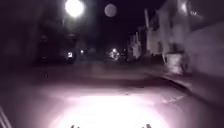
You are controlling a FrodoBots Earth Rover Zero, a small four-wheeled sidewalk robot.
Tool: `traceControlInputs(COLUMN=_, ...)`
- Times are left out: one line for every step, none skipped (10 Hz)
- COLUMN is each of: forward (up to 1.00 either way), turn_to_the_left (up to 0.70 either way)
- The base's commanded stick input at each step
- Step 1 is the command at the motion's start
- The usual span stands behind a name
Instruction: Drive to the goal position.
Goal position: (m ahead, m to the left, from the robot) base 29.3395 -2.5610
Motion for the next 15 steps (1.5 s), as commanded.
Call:
traceControlInputs(forward=0.70, turn_to_the_left=0.00)
traceControlInputs(forward=0.70, turn_to_the_left=0.00)
traceControlInputs(forward=0.70, turn_to_the_left=0.00)
traceControlInputs(forward=0.70, turn_to_the_left=0.00)
traceControlInputs(forward=0.70, turn_to_the_left=0.00)
traceControlInputs(forward=0.70, turn_to_the_left=0.00)
traceControlInputs(forward=0.70, turn_to_the_left=0.00)
traceControlInputs(forward=0.70, turn_to_the_left=0.00)
traceControlInputs(forward=0.70, turn_to_the_left=0.00)
traceControlInputs(forward=0.70, turn_to_the_left=0.00)
traceControlInputs(forward=0.70, turn_to_the_left=0.00)
traceControlInputs(forward=0.70, turn_to_the_left=0.00)
traceControlInputs(forward=0.70, turn_to_the_left=0.00)
traceControlInputs(forward=0.70, turn_to_the_left=0.00)
traceControlInputs(forward=0.70, turn_to_the_left=0.00)
